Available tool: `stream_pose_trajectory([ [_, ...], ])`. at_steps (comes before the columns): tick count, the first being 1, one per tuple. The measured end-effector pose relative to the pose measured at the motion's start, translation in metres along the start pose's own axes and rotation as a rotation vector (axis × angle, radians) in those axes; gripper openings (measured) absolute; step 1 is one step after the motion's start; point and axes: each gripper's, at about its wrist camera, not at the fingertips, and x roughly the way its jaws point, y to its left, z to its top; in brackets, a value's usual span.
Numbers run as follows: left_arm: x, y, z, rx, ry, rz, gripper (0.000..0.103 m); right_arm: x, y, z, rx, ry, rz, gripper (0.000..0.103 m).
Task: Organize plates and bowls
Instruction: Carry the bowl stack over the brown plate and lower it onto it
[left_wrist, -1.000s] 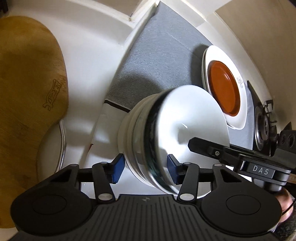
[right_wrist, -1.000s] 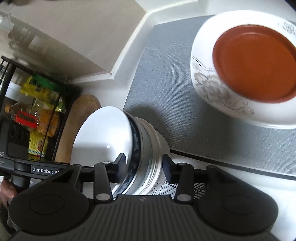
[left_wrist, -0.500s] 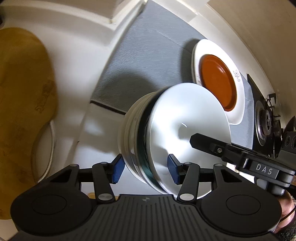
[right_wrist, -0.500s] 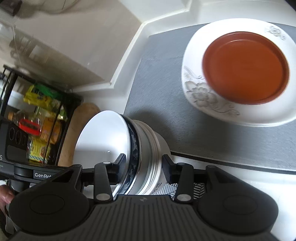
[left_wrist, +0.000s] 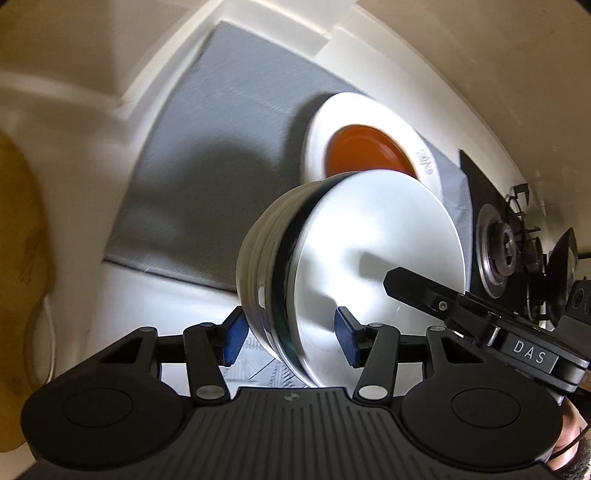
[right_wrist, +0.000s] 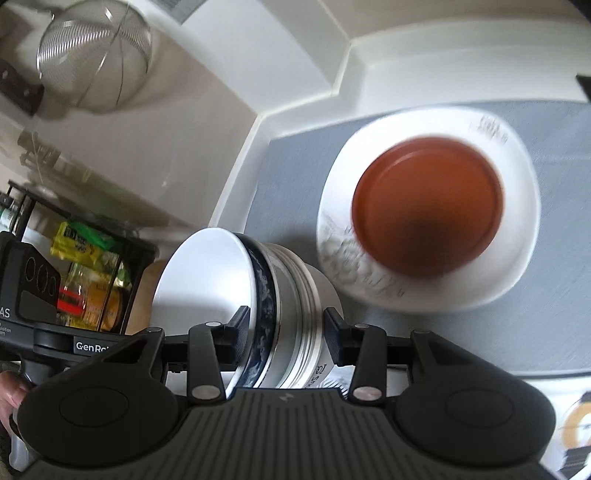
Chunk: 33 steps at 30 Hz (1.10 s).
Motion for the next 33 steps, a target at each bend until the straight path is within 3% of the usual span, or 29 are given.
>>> stream_pose_trajectory([
  [16,0.007,-0.092,0.086,0.133,-0.027,-0.031,0.055,-0.051,-0.034,0.089,0.011,-0.167,-0.066,0.047],
  [21,0.035,-0.098,0.099,0.163,-0.010,-0.029,0.056,-0.041,-0.060,0.095,0.012,-0.212,-0.075,0.046],
  [28,0.081,-0.085,0.109,0.113,0.053,-0.026,0.056,-0.012,-0.092,0.087,0.083,-0.174,-0.086,0.046],
  [33,0.092,-0.091,0.107,0.157,0.014,0.012,0.054,-0.001,-0.103,0.079,0.110,-0.160,-0.086,0.046],
])
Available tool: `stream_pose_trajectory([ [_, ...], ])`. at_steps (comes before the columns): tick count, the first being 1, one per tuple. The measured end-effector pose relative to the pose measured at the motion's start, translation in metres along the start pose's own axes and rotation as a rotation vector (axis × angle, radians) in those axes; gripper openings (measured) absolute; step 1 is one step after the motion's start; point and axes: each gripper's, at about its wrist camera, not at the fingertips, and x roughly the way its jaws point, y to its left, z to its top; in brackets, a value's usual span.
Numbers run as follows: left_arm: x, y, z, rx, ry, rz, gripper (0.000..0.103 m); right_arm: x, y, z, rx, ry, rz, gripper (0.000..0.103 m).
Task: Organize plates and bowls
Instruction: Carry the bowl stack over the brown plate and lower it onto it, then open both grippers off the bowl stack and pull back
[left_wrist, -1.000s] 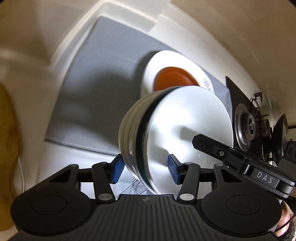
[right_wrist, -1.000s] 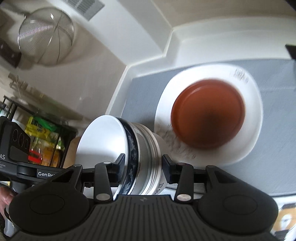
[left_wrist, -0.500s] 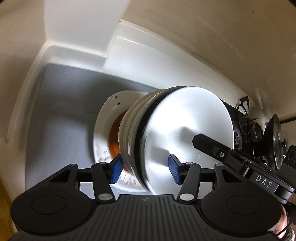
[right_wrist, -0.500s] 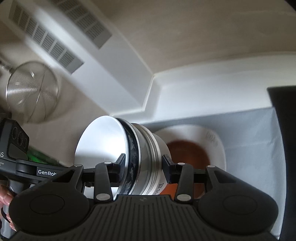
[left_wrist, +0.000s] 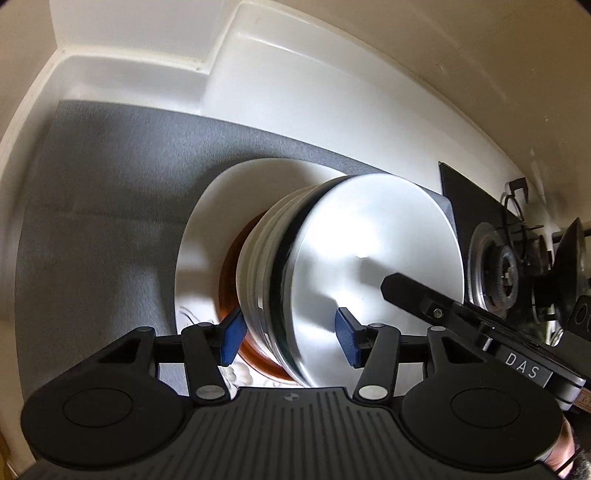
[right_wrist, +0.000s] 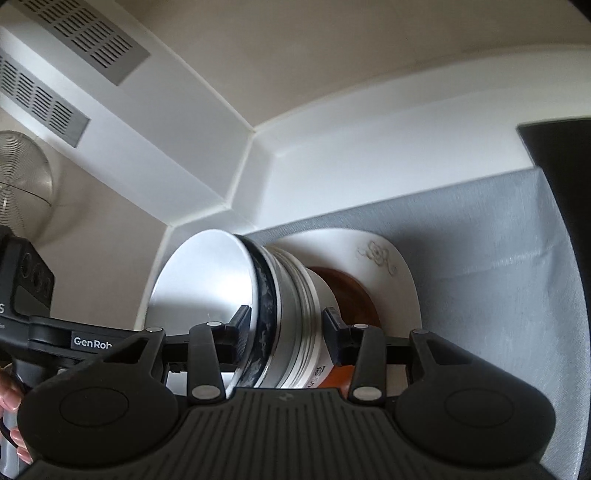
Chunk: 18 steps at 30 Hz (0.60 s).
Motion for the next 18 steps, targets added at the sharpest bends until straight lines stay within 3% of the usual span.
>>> stream_pose_trajectory([
  [5,0.007,-0.006,-0.004,0.036,-0.036,0.031,0.055,0.006,-0.006,-0.009,0.006,0.001,-0.004,0.046],
  [13,0.005,-0.001,-0.009,0.074,-0.063,-0.021,0.052,0.009,-0.012,-0.009,0.001,-0.002,-0.024,0.047],
  [18,-0.038,0.004,-0.011,0.139,-0.208,0.012,0.052,-0.011,-0.007,-0.008,-0.023,-0.036,-0.034,0.049],
])
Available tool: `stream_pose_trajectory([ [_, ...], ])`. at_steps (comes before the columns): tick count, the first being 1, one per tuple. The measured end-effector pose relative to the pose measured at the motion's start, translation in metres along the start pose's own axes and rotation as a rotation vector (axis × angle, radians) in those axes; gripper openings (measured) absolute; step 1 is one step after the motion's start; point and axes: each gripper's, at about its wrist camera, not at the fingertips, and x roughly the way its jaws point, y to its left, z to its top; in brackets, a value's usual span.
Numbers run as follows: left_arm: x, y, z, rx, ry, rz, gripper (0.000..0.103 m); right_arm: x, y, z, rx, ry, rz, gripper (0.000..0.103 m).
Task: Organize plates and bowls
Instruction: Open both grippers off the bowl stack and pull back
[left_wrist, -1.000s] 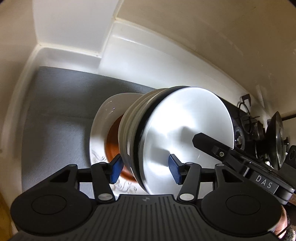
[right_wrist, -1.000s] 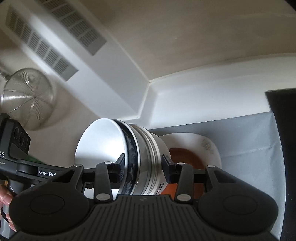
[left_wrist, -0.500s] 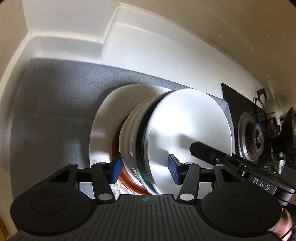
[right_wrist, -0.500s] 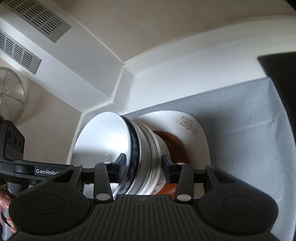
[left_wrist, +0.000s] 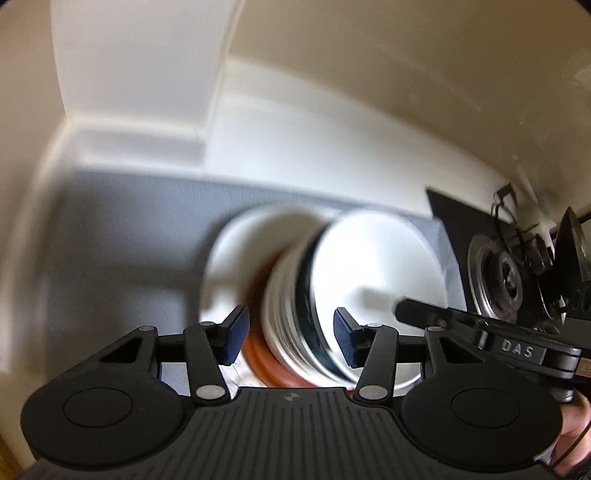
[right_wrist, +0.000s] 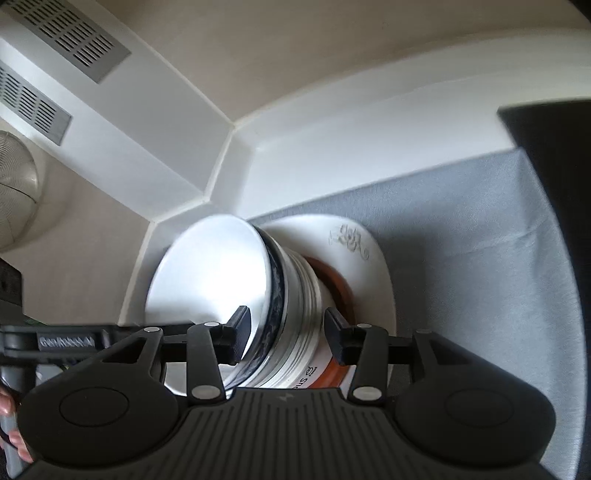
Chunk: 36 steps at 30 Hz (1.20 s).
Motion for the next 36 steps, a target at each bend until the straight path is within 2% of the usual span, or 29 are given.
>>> stream_pose_trajectory([
  [2,-0.008,0.003,0.005,-0.008,-0.047,0.026,0.042,-0.013,0.006,0.003,-0.032,-0.056,-0.020,0.049],
  [3,-0.009,0.004,0.008,-0.020,-0.050,0.015,0.039,-0.019,0.009,0.005,-0.042,-0.084,-0.038,0.044],
  [4,-0.008,0.007,0.010,-0.026,-0.046,-0.007,0.031,-0.022,0.011,0.008,-0.050,-0.102,-0.043,0.039],
  [5,-0.006,0.006,0.011,-0.023,-0.047,-0.016,0.028,-0.023,0.013,0.010,-0.055,-0.107,-0.042,0.029],
  [6,-0.004,0.003,0.011,-0.010,-0.053,-0.006,0.028,-0.023,0.014,0.012,-0.059,-0.109,-0.050,0.022],
  [9,0.001,-0.002,0.010,0.015,-0.048,0.005,0.022,-0.023,0.020,0.013,-0.086,-0.130,-0.088,0.013],
  [14,0.016,0.000,0.008,-0.021,-0.005,-0.037,0.020,-0.021,0.020,0.016,-0.081,-0.124,-0.091,0.012],
  [18,0.018,-0.001,0.006,-0.027,0.001,-0.037,0.020,-0.022,0.028,0.015,-0.099,-0.113,-0.128,0.012],
  [21,-0.002,-0.011,-0.001,-0.009,-0.039,-0.012,0.021,-0.039,0.037,0.009,-0.080,-0.143,-0.168,0.017],
  [22,-0.013,-0.016,-0.005,0.005,-0.064,0.007,0.028,-0.047,0.042,0.005,-0.083,-0.157,-0.177,0.020],
  [23,-0.025,-0.022,-0.010,0.015,-0.089,0.029,0.045,-0.057,0.048,0.000,-0.090,-0.171,-0.193,0.023],
  [26,-0.069,-0.044,-0.031,0.008,-0.156,0.084,0.078,-0.089,0.067,-0.020,-0.086,-0.194,-0.217,0.028],
  [27,-0.085,-0.053,-0.039,0.002,-0.182,0.101,0.082,-0.102,0.075,-0.027,-0.089,-0.204,-0.215,0.035],
  [28,-0.102,-0.063,-0.048,0.001,-0.208,0.122,0.092,-0.115,0.086,-0.036,-0.107,-0.215,-0.212,0.040],
  [29,-0.120,-0.075,-0.058,0.000,-0.236,0.153,0.099,-0.129,0.096,-0.044,-0.129,-0.225,-0.208,0.050],
  [30,-0.136,-0.087,-0.067,0.006,-0.262,0.181,0.101,-0.143,0.105,-0.053,-0.147,-0.237,-0.206,0.055],
  [32,-0.166,-0.112,-0.087,0.038,-0.298,0.224,0.103,-0.172,0.119,-0.070,-0.176,-0.242,-0.198,0.058],
  [36,-0.209,-0.158,-0.124,0.033,-0.287,0.337,0.103,-0.223,0.130,-0.096,-0.182,-0.201,-0.211,0.083],
])
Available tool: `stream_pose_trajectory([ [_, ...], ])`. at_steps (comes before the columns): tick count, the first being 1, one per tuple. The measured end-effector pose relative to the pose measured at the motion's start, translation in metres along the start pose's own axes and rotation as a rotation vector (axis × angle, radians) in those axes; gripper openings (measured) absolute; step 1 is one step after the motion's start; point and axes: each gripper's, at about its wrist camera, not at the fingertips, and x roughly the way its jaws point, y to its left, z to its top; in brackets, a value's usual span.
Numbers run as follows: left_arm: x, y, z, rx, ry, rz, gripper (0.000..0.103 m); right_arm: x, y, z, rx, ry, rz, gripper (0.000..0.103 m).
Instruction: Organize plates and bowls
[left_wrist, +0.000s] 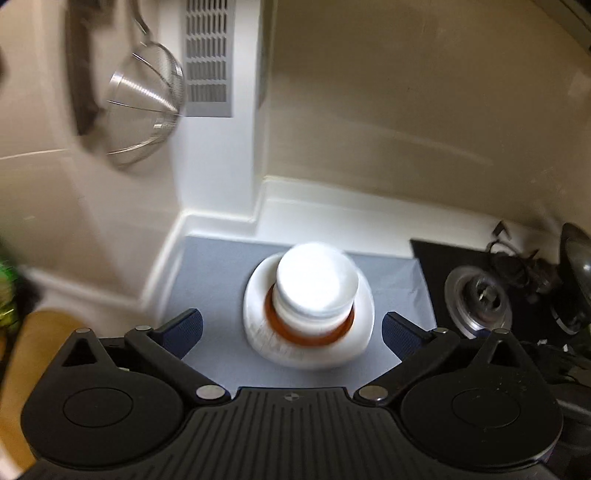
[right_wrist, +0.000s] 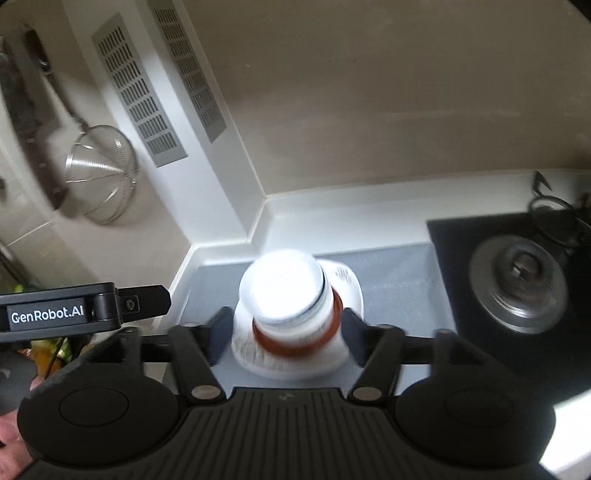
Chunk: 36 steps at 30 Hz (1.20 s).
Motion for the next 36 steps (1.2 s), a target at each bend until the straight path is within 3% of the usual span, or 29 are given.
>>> stream_pose_trajectory([
  [5,-0.059,-0.034,-0.023,-0.009,-0.021,0.080,0.103,-0.061,-0.007,-0.015,-0.034,0.024,-0.017,0.092],
  [13,-0.111,-0.098,-0.051,0.085,-0.022,0.135,0.103,-0.117,-0.033,-0.033,-0.041,0.069,-0.048,0.094],
  [18,-0.134,-0.121,-0.065,0.079,-0.024,0.166,0.103,-0.151,-0.036,-0.039,-0.108,0.043,-0.085,0.094],
  [25,-0.154,-0.137,-0.079,0.078,-0.029,0.221,0.103,-0.168,-0.047,-0.046,-0.095,0.048,-0.044,0.094],
  [36,-0.161,-0.145,-0.091,0.084,0.004,0.231,0.103,-0.176,-0.052,-0.060,-0.095,0.068,-0.030,0.094],
])
